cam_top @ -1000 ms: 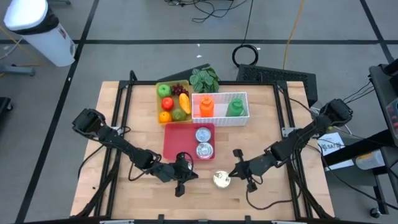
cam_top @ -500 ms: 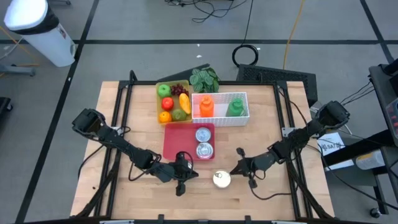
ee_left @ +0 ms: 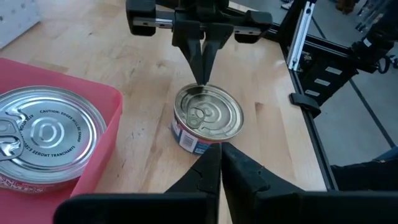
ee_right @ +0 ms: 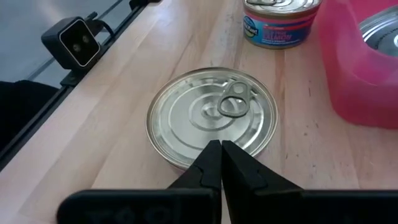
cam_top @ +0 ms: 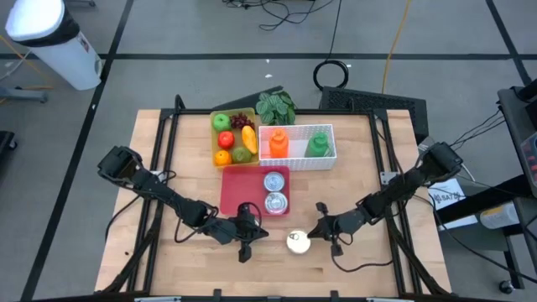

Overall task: Pick & Place Food Item
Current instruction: Put the bottom blue pink tuna can in the pink bin

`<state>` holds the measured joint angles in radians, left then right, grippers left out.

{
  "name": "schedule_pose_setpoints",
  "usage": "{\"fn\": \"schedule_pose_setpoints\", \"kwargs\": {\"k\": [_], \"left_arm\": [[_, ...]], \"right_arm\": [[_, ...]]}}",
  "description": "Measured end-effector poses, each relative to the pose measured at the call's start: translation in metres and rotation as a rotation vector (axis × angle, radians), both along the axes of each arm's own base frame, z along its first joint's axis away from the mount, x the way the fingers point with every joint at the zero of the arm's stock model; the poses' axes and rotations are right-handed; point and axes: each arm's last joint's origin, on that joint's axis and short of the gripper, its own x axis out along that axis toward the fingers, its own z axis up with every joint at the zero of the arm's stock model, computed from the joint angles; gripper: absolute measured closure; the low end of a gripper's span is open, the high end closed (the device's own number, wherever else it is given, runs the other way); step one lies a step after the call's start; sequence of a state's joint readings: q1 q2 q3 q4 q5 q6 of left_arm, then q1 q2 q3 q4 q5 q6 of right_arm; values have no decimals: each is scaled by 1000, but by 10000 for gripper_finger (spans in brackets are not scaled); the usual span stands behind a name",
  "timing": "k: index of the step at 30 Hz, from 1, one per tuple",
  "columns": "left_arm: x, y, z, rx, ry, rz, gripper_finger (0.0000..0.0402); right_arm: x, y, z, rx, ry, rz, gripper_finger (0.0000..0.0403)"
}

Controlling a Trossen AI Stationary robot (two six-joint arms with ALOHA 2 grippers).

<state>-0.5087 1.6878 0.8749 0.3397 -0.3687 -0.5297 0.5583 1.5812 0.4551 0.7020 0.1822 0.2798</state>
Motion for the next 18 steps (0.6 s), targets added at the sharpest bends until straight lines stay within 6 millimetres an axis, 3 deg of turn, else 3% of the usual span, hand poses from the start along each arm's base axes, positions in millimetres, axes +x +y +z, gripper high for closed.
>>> {"fn": "schedule_pose_setpoints", "kwargs": {"k": [5,13,18], "left_arm": [[0,0,0,-6,3,3,373],[0,0,-1,-7,8,4,396],[0,0,-1,-24,10,11,377]], "right_arm": [[-3,-3,-7,-21,95,-32,403],[-9,-6,-17,-12,228,-71,403],[-15,-10,-22,-6,325,-116,403]]}}
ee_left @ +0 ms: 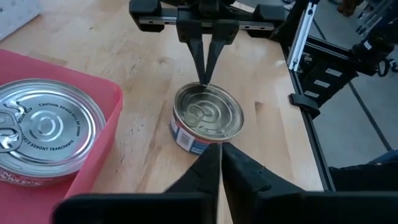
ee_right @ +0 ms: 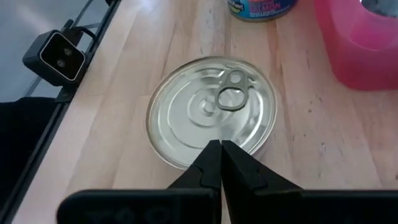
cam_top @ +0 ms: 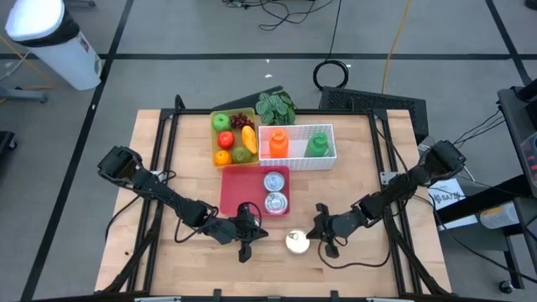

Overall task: Pick & Place Food Item
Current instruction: Put the bottom blue pink tuna can in the pink bin

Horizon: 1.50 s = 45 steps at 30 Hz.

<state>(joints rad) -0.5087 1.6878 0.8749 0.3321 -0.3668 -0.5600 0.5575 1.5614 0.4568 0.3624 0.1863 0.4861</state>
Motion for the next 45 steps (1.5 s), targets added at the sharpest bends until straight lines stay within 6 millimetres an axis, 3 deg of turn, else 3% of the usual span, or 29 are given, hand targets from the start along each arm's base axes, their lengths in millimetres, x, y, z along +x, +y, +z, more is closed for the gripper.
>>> {"fn": "schedule_pose_setpoints", "kwargs": {"k": [9,20,33,38,41,45], "left_arm": [[0,0,0,0,0,0,367],[-1,0,-1,4,12,1,366],[-1,0,-1,-13,15,8,366],[-1,0,-1,-12,15,10,366],[-1,0,-1,-12,14,10,366],[-1,0,-1,-12,14,10,366]], "right_arm": [[-8,-3,-9,26,140,-21,403],[-8,-3,-6,56,132,-36,403],[-9,4,38,54,-161,40,403],[-7,10,55,161,-351,61,401],[-8,12,64,217,-461,74,381],[-9,17,78,248,-642,117,317]]}}
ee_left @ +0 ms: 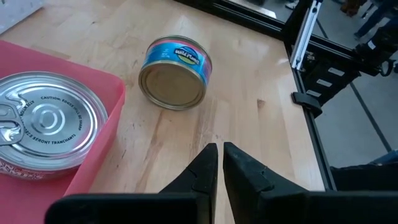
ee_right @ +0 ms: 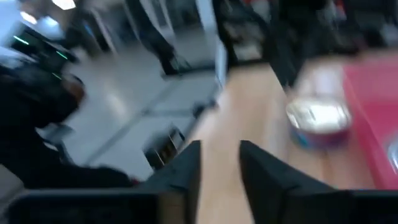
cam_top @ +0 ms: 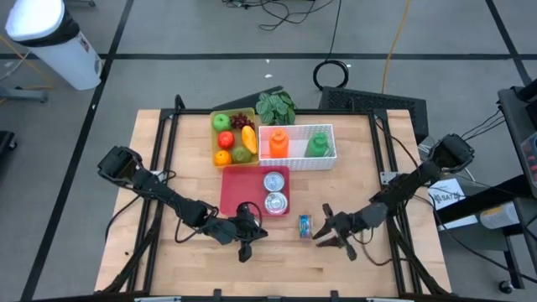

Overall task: Pick & Place Food Item
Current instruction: Put the bottom blue pink tuna can in the pink bin

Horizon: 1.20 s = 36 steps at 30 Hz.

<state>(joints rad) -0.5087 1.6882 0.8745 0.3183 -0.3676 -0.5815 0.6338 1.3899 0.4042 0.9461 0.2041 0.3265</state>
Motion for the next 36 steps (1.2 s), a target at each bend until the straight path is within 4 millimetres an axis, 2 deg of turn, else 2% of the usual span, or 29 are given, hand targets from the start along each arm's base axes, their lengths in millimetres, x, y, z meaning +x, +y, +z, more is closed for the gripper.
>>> {"fn": "schedule_pose_setpoints", "kwargs": {"k": [4,6,9,12,16,21,26,30,36], "left_arm": [[0,0,0,6,-1,-3,366],[0,0,0,5,-1,-2,366],[0,0,0,3,-1,-1,366],[0,0,0,2,-1,-1,366],[0,0,0,-1,-1,1,366],[0,0,0,-3,0,2,366],[0,0,0,0,-1,1,366],[0,0,0,0,-1,1,366],[0,0,0,0,0,1,366]], "right_arm": [[3,8,12,4,-172,57,225],[11,13,12,-31,-172,59,180],[27,25,6,-135,-27,65,124],[37,33,2,-276,217,79,97],[39,34,3,-333,427,64,91],[35,29,-4,-330,523,-19,102],[29,19,-16,-416,629,-181,115],[25,11,-20,-457,652,-350,123],[27,7,-17,-448,578,-531,125]]}}
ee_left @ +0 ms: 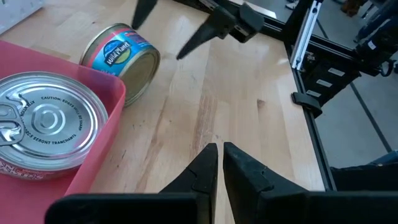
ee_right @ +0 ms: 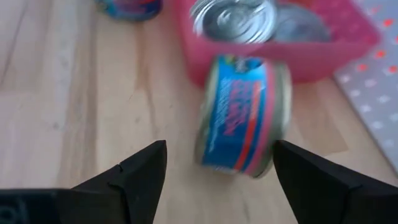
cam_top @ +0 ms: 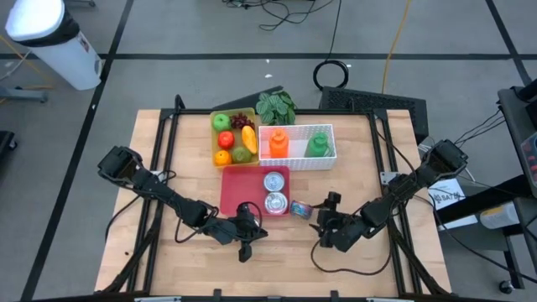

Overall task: Pick & Place Food Item
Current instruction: Put the bottom blue pink tuna can in the pink bin

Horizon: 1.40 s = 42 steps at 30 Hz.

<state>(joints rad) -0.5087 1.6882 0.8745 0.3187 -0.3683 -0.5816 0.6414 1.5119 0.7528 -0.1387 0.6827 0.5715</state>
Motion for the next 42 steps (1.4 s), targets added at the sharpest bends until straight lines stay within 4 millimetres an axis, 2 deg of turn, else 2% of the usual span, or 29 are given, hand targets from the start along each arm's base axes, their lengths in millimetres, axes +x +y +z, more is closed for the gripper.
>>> {"fn": "schedule_pose_setpoints", "kwargs": {"k": [9,14,20,23,25,29,32,36,42], "left_arm": [[1,2,0,4,-2,12,366],[1,2,0,5,-2,13,366],[1,2,0,5,-2,12,366],[1,2,0,5,-3,14,366],[1,2,0,24,-12,34,366],[3,4,6,103,-80,76,360],[8,8,12,124,-150,93,331],[16,19,21,162,-227,109,264],[27,41,28,286,-294,120,148]], "right_arm": [[9,-17,-3,7,-65,-99,125],[14,-26,-11,86,-83,-6,128],[9,-37,-23,78,-98,4,156],[7,-42,-28,66,-81,-8,189],[7,-43,-27,54,-83,2,213],[0,-42,-9,36,-116,53,213],[-13,-42,14,43,-163,87,213],[-24,-42,42,51,-287,114,213],[-17,-41,54,3,-400,156,213]]}}
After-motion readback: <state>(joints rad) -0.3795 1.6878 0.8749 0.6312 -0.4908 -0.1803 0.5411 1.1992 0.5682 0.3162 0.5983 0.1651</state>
